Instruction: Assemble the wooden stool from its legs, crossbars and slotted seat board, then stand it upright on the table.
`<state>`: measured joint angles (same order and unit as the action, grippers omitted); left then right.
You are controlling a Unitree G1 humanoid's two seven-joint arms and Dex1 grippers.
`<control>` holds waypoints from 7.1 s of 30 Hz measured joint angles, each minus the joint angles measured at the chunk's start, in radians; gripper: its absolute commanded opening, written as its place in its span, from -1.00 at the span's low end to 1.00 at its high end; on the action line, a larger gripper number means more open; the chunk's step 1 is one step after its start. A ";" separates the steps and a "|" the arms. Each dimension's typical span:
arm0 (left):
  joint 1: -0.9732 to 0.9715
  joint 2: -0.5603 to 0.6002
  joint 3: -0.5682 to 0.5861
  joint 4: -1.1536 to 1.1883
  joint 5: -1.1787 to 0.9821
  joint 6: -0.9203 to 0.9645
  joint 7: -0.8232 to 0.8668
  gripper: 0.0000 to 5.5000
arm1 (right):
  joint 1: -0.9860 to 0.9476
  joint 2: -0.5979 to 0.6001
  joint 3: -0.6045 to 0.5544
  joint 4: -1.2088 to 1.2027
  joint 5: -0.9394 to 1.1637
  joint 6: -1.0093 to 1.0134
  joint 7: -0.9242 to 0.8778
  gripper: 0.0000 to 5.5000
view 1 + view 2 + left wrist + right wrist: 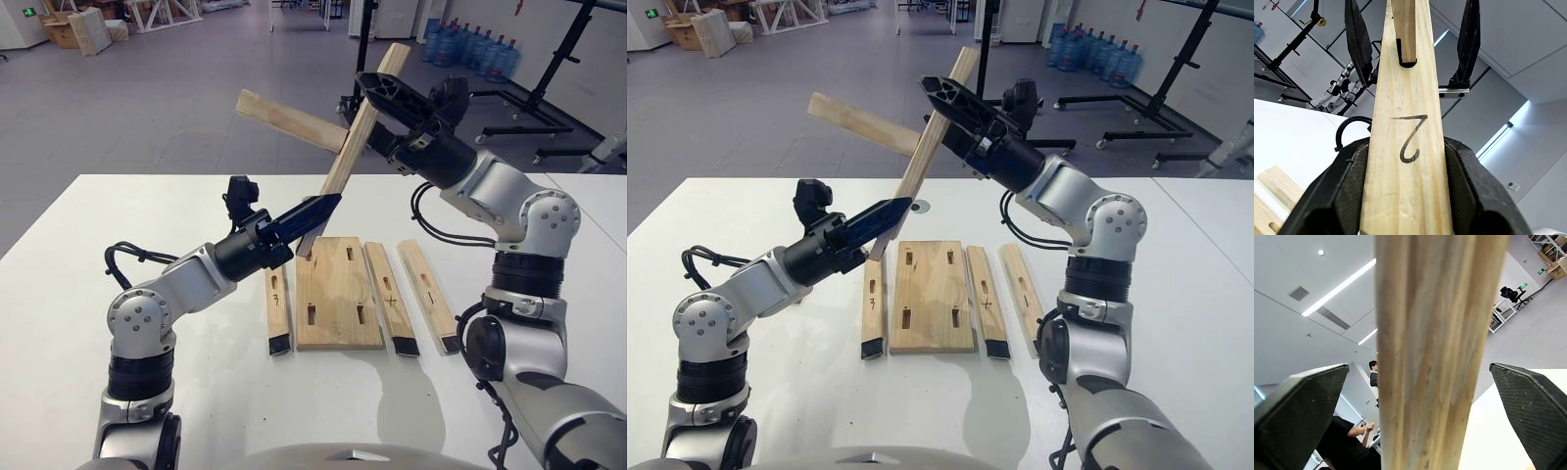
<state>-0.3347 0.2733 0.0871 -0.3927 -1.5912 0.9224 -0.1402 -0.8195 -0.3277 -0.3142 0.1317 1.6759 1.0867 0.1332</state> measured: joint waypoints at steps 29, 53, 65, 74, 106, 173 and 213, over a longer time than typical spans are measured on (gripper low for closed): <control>0.009 0.010 -0.037 -0.020 -0.006 -0.021 -0.015 -0.26 | 0.027 -0.011 0.031 -0.018 0.073 -0.001 -0.017 -0.25; 0.011 0.079 0.056 -0.024 -0.008 -0.090 0.002 0.60 | 0.085 -0.072 0.030 -0.086 -0.150 -0.063 0.137 -0.25; 0.105 0.150 0.004 -0.076 0.386 -0.122 0.058 0.79 | 0.178 -0.205 0.286 0.033 -1.056 -0.798 0.677 -0.25; 0.148 0.128 -0.024 -0.075 0.466 -0.122 0.028 0.79 | 0.087 -0.086 0.167 0.515 -1.066 -1.022 1.011 -0.25; 0.186 0.087 -0.054 -0.097 0.537 -0.097 -0.011 0.79 | 0.106 0.028 0.181 0.762 -1.245 -1.556 1.359 -0.25; 0.207 0.039 -0.071 -0.122 0.553 -0.065 -0.010 0.79 | 0.083 0.039 0.122 0.794 -1.262 -1.587 1.312 -0.25; 0.210 0.028 -0.072 -0.134 0.554 -0.065 -0.009 0.79 | 0.108 0.056 0.138 0.788 -1.266 -1.592 1.319 -0.25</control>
<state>-0.1246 0.3013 0.0147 -0.5267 -1.0372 0.8570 -0.1497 -0.7117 -0.2721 -0.1764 0.9193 0.4099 -0.5057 1.4526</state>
